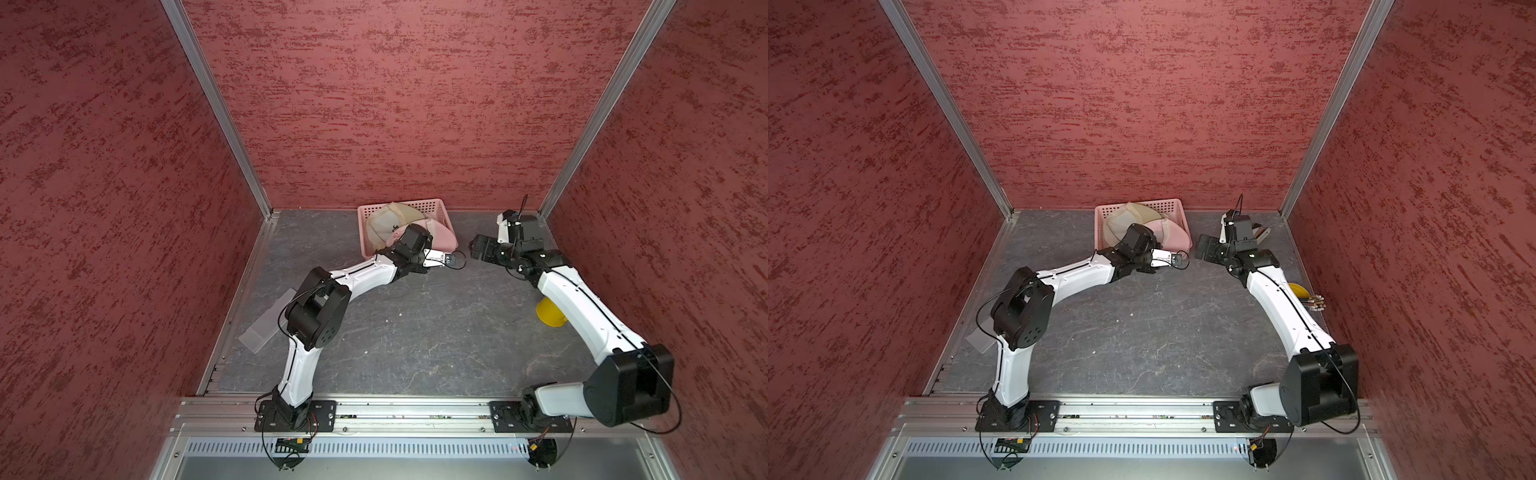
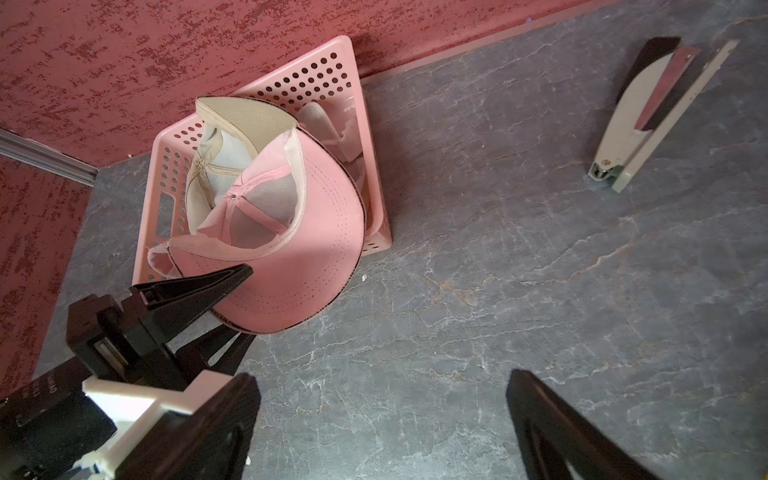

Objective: Turn the baseball cap inside out
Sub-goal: Pick up the baseball cap from the basket.

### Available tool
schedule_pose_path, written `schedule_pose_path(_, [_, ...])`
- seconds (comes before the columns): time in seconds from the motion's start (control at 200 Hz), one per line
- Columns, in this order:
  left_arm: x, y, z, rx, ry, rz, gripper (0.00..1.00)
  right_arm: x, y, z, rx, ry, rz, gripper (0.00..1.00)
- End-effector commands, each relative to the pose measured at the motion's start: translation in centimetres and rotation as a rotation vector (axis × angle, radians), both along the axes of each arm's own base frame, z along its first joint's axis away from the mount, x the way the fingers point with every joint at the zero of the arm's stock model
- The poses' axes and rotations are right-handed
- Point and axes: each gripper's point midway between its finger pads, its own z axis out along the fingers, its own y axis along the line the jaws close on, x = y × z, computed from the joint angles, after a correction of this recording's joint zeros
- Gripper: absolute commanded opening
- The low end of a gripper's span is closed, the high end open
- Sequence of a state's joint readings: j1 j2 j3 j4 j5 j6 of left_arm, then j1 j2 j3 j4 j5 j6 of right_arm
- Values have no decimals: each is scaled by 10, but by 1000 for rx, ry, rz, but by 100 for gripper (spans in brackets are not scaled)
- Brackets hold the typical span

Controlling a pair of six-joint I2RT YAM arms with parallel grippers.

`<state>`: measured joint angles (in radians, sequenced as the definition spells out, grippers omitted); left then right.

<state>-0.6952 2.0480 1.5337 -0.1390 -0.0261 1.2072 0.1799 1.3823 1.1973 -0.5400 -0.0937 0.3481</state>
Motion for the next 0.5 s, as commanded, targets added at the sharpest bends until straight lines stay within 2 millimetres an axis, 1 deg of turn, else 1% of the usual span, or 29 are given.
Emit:
schedule_pose_path(0.0, [-2, -5, 2, 1, -1, -19, 32, 1, -4, -4, -14, -4, -1, 99])
schedule_pose_path(0.085, [0, -4, 1, 9, -16, -7, 18, 1, -6, -4, -18, -4, -7, 98])
schedule_pose_path(0.175, [3, -4, 7, 1, -58, 4, 14, 0, -7, -2, -14, -8, -8, 98])
schedule_pose_path(0.23, [5, -3, 13, -13, -90, 11, 9, 0, -6, 0, -11, -13, -7, 99])
schedule_pose_path(0.316, [10, -3, 33, -58, -154, 24, 0, 1, -4, 2, -2, -19, 0, 99])
schedule_pose_path(0.346, [13, -2, 42, -78, -187, 34, 0, 1, -4, 2, 1, -19, 4, 99])
schedule_pose_path(0.446, [24, 2, 84, -162, -339, 72, 0, 3, -5, 1, -16, -18, 5, 99])
schedule_pose_path(0.496, [27, 6, 104, -196, -384, 94, 0, 3, -7, -1, -32, -14, 5, 98])
